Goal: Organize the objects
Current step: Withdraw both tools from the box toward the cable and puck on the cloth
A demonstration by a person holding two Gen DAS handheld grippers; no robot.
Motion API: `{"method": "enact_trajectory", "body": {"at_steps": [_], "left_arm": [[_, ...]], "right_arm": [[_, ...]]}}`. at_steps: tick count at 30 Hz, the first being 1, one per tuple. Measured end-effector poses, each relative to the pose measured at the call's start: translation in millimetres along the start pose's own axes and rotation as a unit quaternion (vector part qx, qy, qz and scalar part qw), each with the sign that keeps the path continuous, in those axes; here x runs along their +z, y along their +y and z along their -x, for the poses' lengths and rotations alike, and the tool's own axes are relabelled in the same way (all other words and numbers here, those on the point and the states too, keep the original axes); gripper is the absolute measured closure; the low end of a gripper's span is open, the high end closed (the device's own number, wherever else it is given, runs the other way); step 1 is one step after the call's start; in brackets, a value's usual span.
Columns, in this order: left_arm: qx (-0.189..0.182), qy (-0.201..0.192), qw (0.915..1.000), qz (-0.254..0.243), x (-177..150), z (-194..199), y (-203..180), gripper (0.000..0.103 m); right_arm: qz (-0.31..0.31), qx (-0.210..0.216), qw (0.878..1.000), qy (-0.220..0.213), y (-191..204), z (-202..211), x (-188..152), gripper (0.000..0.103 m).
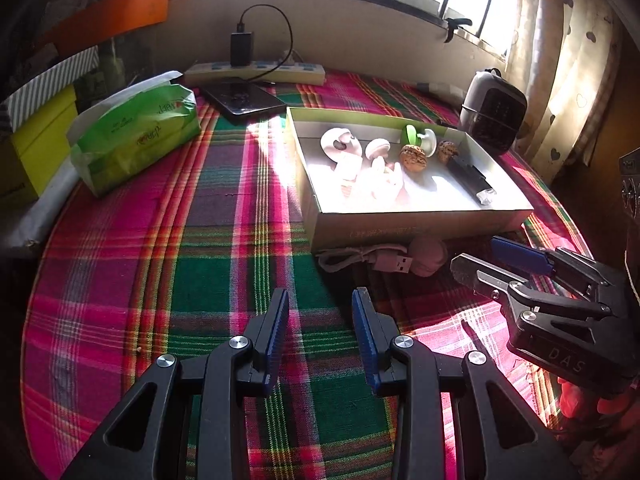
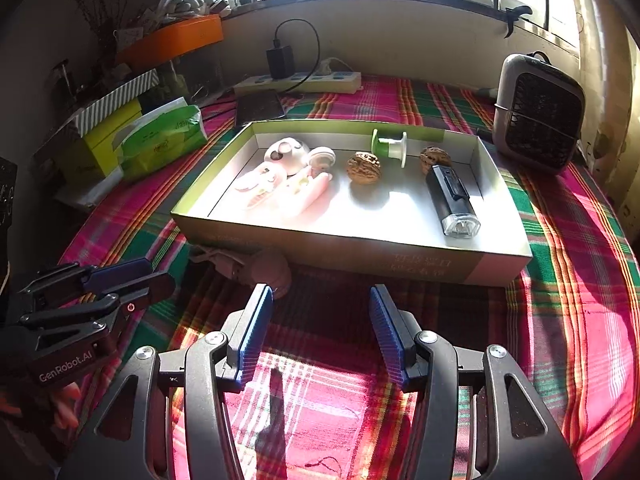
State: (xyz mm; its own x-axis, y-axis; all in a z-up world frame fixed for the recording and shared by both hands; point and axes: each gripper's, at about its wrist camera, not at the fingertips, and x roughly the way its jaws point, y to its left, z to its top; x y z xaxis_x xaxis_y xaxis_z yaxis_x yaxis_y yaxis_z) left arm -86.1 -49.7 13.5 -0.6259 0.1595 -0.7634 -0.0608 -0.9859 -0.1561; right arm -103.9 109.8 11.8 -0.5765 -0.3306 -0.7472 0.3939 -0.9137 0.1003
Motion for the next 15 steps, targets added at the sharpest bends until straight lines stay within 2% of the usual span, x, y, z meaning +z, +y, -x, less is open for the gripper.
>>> {"method": "enact_trajectory", "body": {"at_steps": [6, 15], "left_arm": [[-0.002, 0.005, 1.0000, -0.006, 3, -5, 6, 0.072], [-0.011, 0.012, 0.9996, -0.021, 8, -12, 10, 0.072]], "right_arm": [[-0.003, 0.008, 1.000, 0.010, 10, -10, 4, 0.051], [-0.021, -0.001, 1.000, 0.019, 13, -22, 8, 0.051]]}}
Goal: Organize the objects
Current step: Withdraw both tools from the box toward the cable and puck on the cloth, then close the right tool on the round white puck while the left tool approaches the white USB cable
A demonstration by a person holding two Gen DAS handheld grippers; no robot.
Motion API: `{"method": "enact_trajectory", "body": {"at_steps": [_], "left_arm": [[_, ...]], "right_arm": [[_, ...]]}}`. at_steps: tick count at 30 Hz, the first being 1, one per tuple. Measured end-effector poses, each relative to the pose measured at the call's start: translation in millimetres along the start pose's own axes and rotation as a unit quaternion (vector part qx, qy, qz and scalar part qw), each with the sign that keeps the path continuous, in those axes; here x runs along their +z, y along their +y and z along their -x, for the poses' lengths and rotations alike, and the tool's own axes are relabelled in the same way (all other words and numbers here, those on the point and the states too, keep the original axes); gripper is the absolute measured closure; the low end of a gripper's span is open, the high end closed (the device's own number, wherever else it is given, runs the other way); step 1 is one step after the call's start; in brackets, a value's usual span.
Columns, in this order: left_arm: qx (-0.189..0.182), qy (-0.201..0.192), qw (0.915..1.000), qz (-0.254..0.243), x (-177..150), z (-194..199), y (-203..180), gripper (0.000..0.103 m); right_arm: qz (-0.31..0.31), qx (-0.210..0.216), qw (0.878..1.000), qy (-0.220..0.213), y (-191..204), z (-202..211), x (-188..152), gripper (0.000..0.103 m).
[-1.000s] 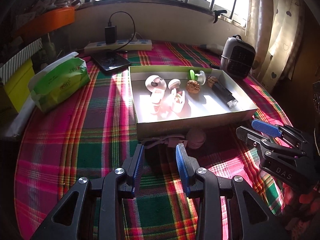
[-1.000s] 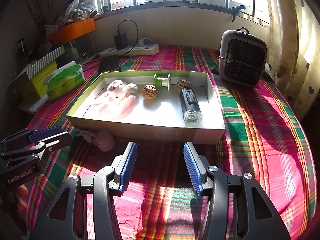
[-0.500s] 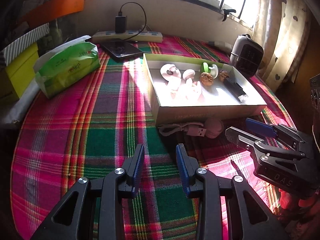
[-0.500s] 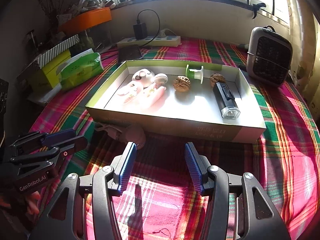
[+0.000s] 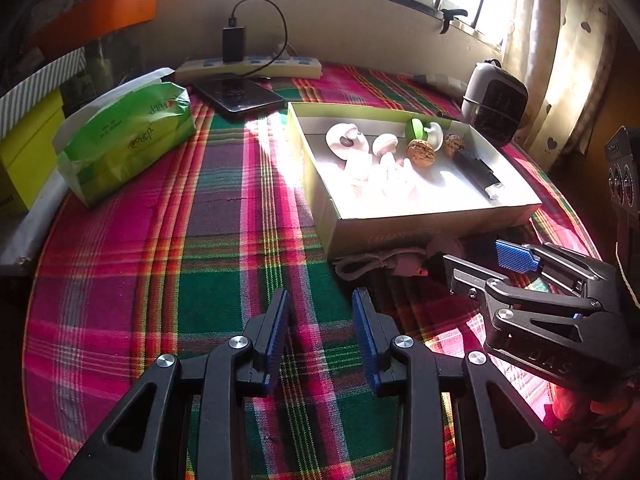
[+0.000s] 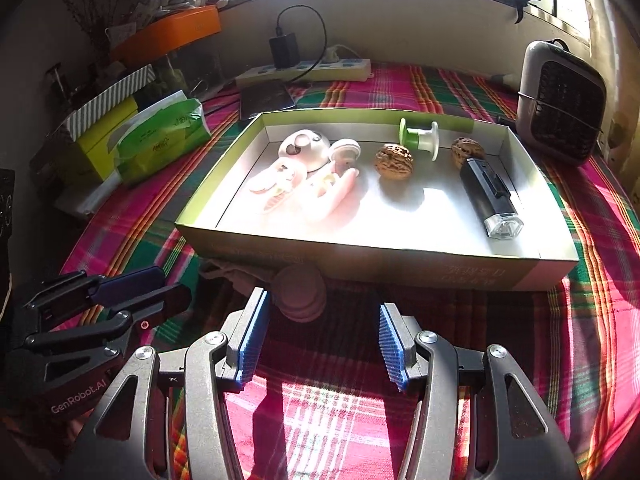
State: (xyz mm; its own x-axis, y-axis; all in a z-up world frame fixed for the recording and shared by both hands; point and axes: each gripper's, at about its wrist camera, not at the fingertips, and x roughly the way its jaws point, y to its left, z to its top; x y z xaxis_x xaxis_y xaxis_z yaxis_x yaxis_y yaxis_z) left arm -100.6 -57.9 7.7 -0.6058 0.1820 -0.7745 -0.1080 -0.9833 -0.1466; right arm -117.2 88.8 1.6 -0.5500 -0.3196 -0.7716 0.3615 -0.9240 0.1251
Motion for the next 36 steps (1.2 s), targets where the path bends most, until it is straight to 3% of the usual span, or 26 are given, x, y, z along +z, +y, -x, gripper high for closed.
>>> {"method": "enact_trajectory", "body": {"at_steps": [11, 14, 23, 32, 36], "left_arm": [[-0.012, 0.002, 0.9995, -0.029, 7, -6, -5, 0.072], [-0.025, 0.003, 0.9990, -0.036, 7, -8, -9, 0.072], [-0.040, 0.004, 0.9969, -0.068, 5, -9, -24, 0.072], [-0.069, 0.006, 0.9924, -0.102, 1, -5, -40, 0.072], [-0.060, -0.004, 0.9932, -0.099, 5, -2, -39, 0.072]], "right_arm": [[-0.010, -0.011, 1.000, -0.012, -6, 4, 0, 0.052], [-0.010, -0.012, 1.000, -0.014, -6, 5, 0, 0.061], [-0.012, -0.018, 1.000, -0.016, -13, 10, -5, 0.073], [-0.013, -0.035, 0.999, -0.014, -25, 17, -11, 0.073], [-0.019, -0.039, 0.999, -0.014, -30, 19, -13, 0.073]]}}
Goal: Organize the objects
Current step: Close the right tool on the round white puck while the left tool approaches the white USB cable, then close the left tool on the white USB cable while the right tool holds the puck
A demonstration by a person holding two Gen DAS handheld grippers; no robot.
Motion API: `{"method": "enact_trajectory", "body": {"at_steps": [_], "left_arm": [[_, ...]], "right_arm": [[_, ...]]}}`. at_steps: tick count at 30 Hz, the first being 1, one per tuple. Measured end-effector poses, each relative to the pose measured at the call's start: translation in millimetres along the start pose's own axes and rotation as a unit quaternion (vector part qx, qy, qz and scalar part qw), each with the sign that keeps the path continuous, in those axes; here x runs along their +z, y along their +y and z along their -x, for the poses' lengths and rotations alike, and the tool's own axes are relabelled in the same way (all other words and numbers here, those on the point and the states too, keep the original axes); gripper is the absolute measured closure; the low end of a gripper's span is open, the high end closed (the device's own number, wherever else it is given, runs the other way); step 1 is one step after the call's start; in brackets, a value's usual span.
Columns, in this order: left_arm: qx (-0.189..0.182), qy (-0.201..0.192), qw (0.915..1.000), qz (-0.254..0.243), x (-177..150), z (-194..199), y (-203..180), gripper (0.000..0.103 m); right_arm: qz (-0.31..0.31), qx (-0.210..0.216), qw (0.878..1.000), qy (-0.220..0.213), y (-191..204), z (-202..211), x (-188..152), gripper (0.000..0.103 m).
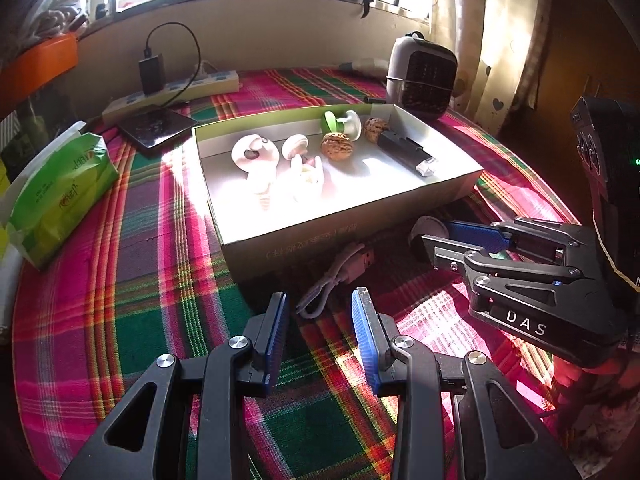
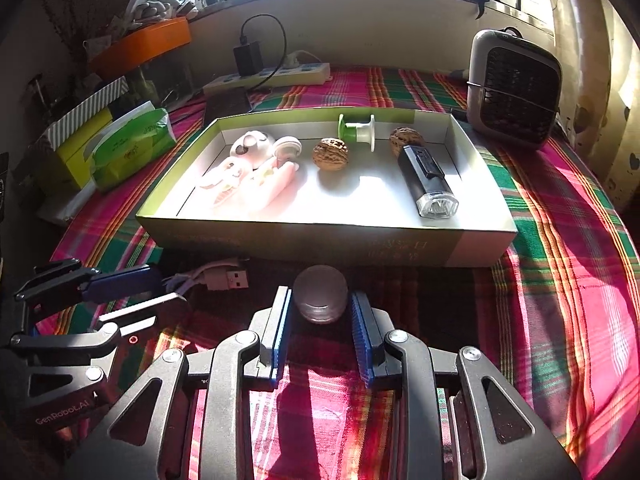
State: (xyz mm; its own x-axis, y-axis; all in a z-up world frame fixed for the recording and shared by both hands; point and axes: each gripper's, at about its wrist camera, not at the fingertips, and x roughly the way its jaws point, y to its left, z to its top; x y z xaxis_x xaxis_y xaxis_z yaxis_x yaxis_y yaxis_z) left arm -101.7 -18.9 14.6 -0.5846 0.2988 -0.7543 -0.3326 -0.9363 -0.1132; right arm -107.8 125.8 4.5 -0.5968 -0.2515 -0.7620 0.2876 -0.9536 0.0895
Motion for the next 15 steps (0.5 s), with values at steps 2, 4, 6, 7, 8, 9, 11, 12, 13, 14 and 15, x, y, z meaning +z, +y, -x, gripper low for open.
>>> {"method": "enact_trajectory", "body": {"at_steps": [2, 4, 6, 7, 8, 9, 11, 12, 13, 14, 15], "left_arm": [[0.002, 0.000, 1.0000, -0.002, 3, -1, 0, 0.072], [0.005, -0.002, 0.9999, -0.010, 5, -2, -3, 0.072], [0.004, -0.002, 0.9999, -0.016, 8, -6, -5, 0.072], [0.005, 0.000, 0.9998, -0.018, 9, -7, -6, 0.072], [0.003, 0.003, 0.9998, -0.021, 9, -9, -8, 0.072], [0.001, 0.006, 0.9997, -0.023, 9, -10, -10, 0.072], [-0.007, 0.009, 0.9996, -0.027, 8, -11, -14, 0.072], [-0.012, 0.011, 0.9995, -0.028, 7, -11, -16, 0.072], [-0.016, 0.014, 0.9993, -0.030, 7, -12, -19, 0.072], [-0.018, 0.014, 0.9992, -0.031, 6, -12, -21, 0.072], [-0.021, 0.016, 0.9991, -0.032, 6, -12, -23, 0.072]], "right_arm": [[-0.001, -0.001, 1.000, 0.001, -2, 1, 0, 0.073], [0.001, -0.004, 1.000, 0.001, -3, 1, -1, 0.073], [0.003, -0.005, 1.000, 0.002, -4, 2, -2, 0.073], [0.003, -0.006, 1.000, 0.002, -4, 3, -3, 0.073], [0.003, -0.008, 1.000, 0.002, -6, 4, -3, 0.073], [0.002, -0.009, 1.000, 0.001, -7, 4, -4, 0.073], [0.000, -0.011, 1.000, 0.001, -10, 6, -5, 0.073], [-0.001, -0.013, 1.000, 0.002, -12, 6, -6, 0.073], [-0.002, -0.014, 1.000, 0.002, -14, 6, -7, 0.073], [-0.004, -0.014, 1.000, 0.003, -16, 6, -7, 0.073], [-0.007, -0.014, 1.000, 0.004, -18, 7, -8, 0.073]]}}
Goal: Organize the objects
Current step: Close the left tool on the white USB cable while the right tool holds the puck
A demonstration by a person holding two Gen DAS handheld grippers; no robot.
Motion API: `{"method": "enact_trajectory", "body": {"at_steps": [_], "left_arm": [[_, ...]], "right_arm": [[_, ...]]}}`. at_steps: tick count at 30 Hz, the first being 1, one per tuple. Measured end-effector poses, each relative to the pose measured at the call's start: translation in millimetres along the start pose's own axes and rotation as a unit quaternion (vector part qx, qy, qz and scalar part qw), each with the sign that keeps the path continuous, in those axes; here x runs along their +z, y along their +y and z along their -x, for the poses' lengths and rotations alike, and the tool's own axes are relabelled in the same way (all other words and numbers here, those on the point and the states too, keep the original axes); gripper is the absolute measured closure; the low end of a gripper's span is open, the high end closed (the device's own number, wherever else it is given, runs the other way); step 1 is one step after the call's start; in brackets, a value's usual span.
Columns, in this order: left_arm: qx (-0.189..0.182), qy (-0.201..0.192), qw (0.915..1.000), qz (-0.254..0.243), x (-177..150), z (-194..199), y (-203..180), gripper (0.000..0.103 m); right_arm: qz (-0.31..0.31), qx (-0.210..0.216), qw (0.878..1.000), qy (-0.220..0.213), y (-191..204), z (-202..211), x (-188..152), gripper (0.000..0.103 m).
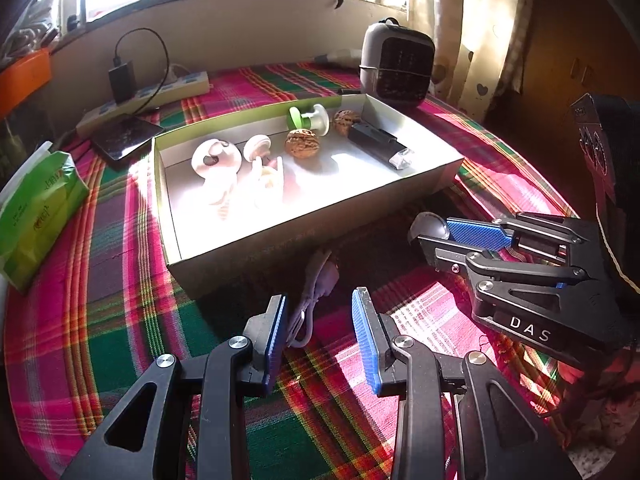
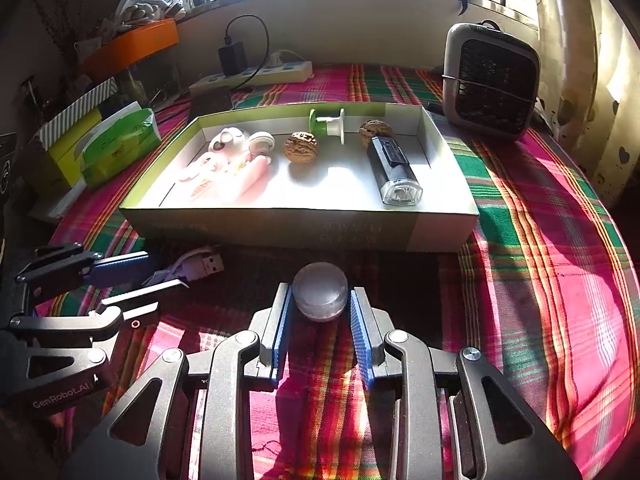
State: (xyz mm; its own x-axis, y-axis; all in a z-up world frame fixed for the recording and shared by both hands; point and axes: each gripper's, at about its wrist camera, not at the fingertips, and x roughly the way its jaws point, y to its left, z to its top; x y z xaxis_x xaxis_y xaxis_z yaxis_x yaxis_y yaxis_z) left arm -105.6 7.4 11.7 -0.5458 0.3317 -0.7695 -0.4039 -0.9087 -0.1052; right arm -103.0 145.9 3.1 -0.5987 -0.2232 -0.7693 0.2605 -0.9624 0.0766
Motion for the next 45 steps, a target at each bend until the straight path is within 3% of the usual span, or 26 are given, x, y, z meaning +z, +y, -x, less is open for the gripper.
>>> {"method": "enact_trajectory", "body": {"at_steps": [5, 11, 15, 21, 29, 38, 45], "left_arm": [[-0.009, 0.006, 0.9999, 0.001, 2, -4, -6, 0.072], [0.019, 0.011, 0.9997, 0.015, 8, -12, -6, 0.072], [0.029, 0.013, 0.9994, 0.011, 11, -14, -9, 0.072], [0.038, 0.011, 0.9992, 0.013, 12, -15, -10, 0.073], [0.052, 0.010, 0.9984, 0.019, 12, -15, -8, 0.082], [0.052, 0.010, 0.9984, 0.022, 11, -14, -9, 0.086], [0.051, 0.007, 0.9983, 0.028, 11, -11, -9, 0.086]], "right_arm": [[-0.005, -0.002, 1.000, -0.001, -7, 2, -2, 0.073], [0.002, 0.002, 1.000, 0.003, -8, 0, 0, 0.073], [0.010, 0.001, 1.000, 0.004, -7, -2, 2, 0.064], [0.015, -0.010, 1.000, 0.005, -8, -4, 4, 0.063], [0.017, -0.014, 1.000, 0.005, -8, -5, 5, 0.063], [0.018, -0.013, 1.000, 0.003, -7, -4, 4, 0.073], [0.018, -0.010, 1.000, -0.001, -7, -2, 3, 0.074]]}}
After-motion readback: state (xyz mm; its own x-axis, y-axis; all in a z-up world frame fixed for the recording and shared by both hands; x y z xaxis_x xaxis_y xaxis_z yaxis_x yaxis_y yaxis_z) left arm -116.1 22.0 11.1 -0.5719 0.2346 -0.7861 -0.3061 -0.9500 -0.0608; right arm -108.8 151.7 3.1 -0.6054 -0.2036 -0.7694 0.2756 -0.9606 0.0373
